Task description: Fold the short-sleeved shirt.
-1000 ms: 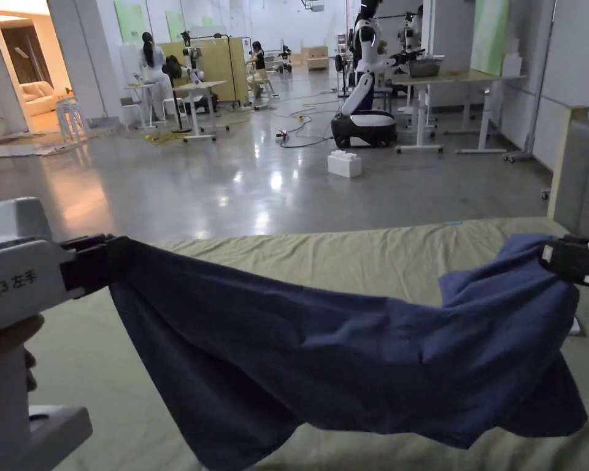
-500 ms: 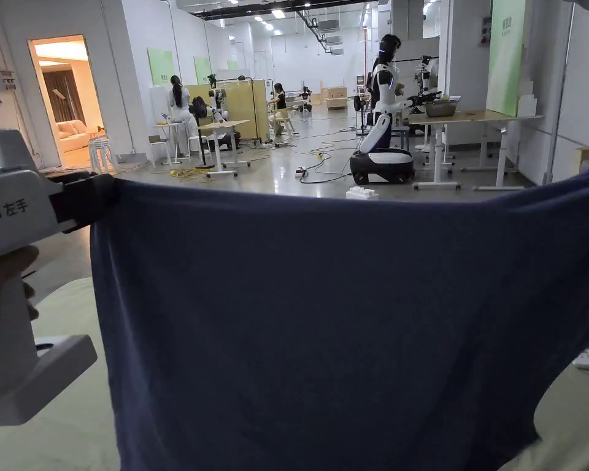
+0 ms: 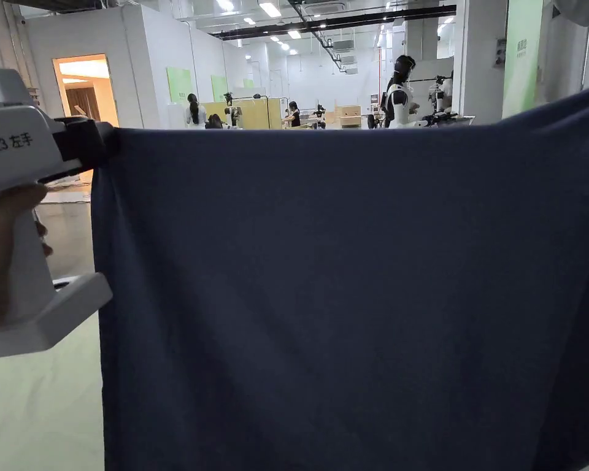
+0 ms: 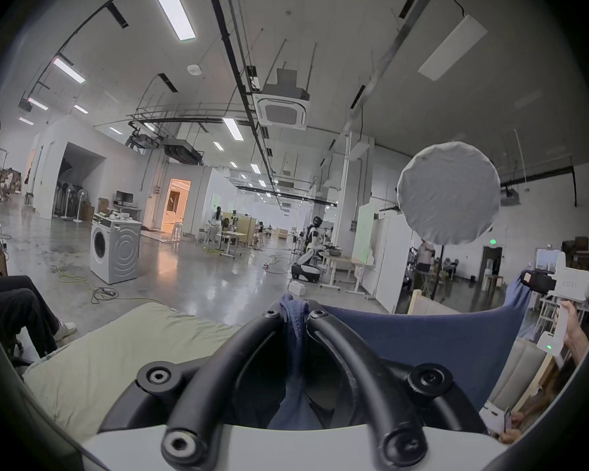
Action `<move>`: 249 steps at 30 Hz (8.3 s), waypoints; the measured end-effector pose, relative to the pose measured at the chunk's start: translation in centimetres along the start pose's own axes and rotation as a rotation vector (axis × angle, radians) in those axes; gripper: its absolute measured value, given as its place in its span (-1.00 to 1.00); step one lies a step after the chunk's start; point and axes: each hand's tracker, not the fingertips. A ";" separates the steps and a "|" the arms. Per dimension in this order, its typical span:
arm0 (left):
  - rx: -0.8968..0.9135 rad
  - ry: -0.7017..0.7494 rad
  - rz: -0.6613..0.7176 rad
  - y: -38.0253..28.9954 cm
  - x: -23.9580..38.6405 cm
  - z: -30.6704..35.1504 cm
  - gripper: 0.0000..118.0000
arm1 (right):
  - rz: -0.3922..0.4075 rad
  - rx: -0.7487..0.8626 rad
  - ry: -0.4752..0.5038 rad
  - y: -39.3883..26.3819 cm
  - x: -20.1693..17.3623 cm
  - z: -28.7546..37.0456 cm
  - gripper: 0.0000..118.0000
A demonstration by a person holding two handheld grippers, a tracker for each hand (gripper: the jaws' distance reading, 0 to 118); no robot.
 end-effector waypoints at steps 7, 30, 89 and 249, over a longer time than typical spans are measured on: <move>0.019 0.018 -0.055 3.6 0.6 -1.4 -0.87 | 0.053 0.046 -0.032 4.2 0.0 -2.3 -0.97; -0.082 0.012 -0.036 0.0 -1.5 -17.0 -0.87 | -0.007 -0.040 -0.045 -2.3 -2.3 -15.1 -0.98; -0.587 -0.020 0.197 -44.0 -7.5 4.6 -0.87 | -0.417 -0.595 0.037 -45.0 -1.2 14.3 -0.98; -0.578 -0.002 -0.129 -43.7 -3.0 14.4 -0.85 | -0.192 -0.762 0.026 -44.9 -1.5 21.6 -0.97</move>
